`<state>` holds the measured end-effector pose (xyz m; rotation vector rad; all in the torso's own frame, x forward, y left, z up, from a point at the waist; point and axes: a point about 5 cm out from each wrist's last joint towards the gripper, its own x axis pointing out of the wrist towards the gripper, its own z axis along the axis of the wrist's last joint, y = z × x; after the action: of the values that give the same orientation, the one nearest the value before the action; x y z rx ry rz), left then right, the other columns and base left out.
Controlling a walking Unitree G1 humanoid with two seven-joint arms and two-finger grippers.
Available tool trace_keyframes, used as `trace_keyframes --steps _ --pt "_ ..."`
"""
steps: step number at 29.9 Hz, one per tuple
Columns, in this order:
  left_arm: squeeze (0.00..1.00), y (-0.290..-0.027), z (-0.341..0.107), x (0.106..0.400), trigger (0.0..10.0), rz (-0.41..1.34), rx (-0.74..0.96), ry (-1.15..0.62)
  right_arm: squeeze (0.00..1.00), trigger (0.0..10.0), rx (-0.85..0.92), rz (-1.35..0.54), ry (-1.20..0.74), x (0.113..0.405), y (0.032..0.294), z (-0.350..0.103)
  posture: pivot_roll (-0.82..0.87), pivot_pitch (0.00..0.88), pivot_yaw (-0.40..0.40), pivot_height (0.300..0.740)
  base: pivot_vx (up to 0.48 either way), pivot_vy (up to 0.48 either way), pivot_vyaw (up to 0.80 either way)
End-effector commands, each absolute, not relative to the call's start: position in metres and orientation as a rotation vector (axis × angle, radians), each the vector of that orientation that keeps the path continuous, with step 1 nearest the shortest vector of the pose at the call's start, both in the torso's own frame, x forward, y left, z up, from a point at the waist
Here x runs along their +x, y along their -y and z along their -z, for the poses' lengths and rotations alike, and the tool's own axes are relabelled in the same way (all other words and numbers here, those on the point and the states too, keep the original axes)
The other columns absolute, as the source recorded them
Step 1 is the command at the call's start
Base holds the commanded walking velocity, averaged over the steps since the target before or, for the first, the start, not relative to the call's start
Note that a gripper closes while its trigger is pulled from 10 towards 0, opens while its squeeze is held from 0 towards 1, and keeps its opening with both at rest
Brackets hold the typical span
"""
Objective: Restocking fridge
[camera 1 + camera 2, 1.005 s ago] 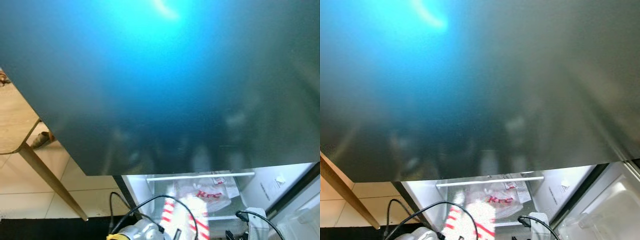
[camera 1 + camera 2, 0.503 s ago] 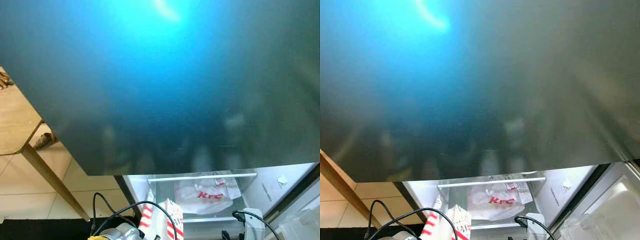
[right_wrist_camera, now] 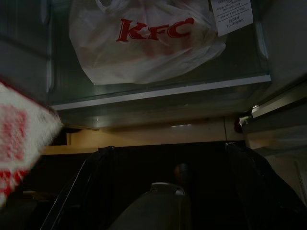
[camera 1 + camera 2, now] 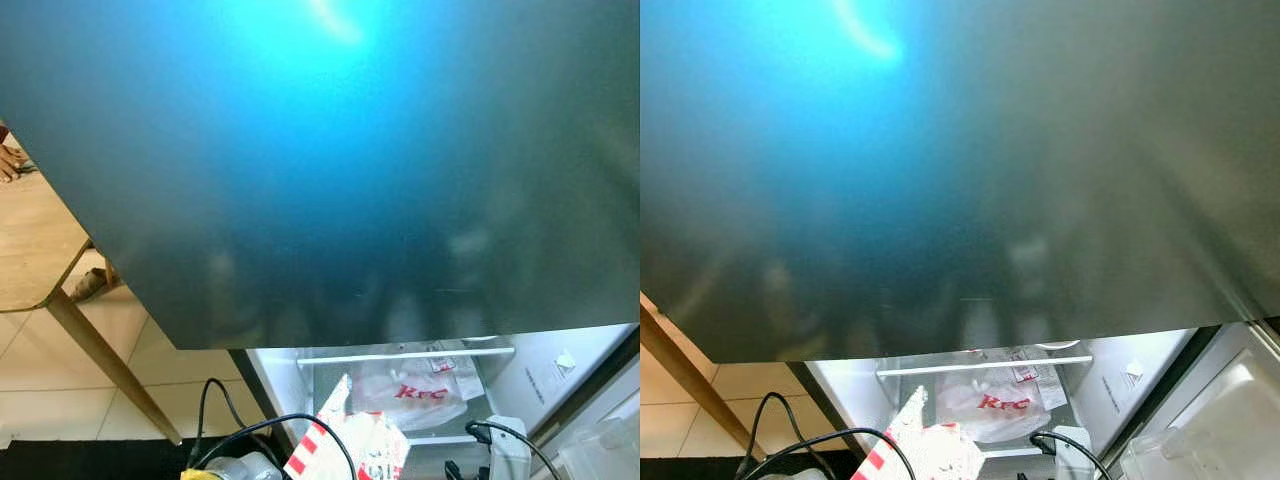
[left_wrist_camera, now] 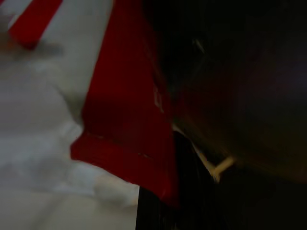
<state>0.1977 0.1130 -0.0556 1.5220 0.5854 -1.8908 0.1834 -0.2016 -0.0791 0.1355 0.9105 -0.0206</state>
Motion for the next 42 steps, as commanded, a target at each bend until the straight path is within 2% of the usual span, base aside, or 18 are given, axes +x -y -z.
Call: trace_keyframes --steps 1,3,5,9,12,19,29,42 --pt "0.0 -0.116 0.058 0.196 10.0 1.91 1.561 -0.619 0.0 10.0 0.159 0.036 -0.931 0.178 0.2 0.082 -0.02 0.053 0.086 0.74 0.0 0.0 0.0" --pt "0.0 -0.116 0.052 0.208 10.0 1.883 1.616 -0.654 0.0 10.0 0.163 0.04 -0.929 0.178 0.2 0.082 -0.02 0.05 0.088 0.74 0.0 0.0 0.0" --pt "0.0 -0.116 0.052 0.208 10.0 1.883 1.616 -0.654 0.0 10.0 0.163 0.04 -0.929 0.178 0.2 0.082 -0.02 0.05 0.088 0.74 0.0 0.0 0.0" --pt "0.0 -0.123 0.038 0.232 10.0 1.804 1.689 -0.776 0.0 10.0 0.169 0.043 -0.927 0.178 0.199 0.082 -0.01 0.04 0.087 0.74 0.0 0.0 0.0" --pt "0.0 -0.125 0.03 0.246 10.0 1.729 1.743 -0.766 0.0 10.0 0.169 0.041 -0.928 0.178 0.198 0.083 -0.01 0.037 0.086 0.74 0.0 0.0 0.0" --pt "0.0 -0.123 0.028 0.251 10.0 1.704 1.779 -0.744 0.0 10.0 0.169 0.039 -0.926 0.179 0.197 0.082 -0.01 0.034 0.089 0.74 0.0 0.0 0.0" --pt "0.0 -0.12 0.015 0.267 10.0 1.666 1.915 -0.762 0.0 10.0 0.172 0.045 -0.924 0.179 0.198 0.082 -0.01 0.038 0.09 0.74 0.0 0.0 0.0" --pt "0.0 -0.084 -0.015 0.295 10.0 1.491 1.906 -0.586 0.0 10.0 0.173 0.049 -0.924 0.179 0.199 0.082 -0.01 0.041 0.09 0.74 0.0 0.0 0.0"
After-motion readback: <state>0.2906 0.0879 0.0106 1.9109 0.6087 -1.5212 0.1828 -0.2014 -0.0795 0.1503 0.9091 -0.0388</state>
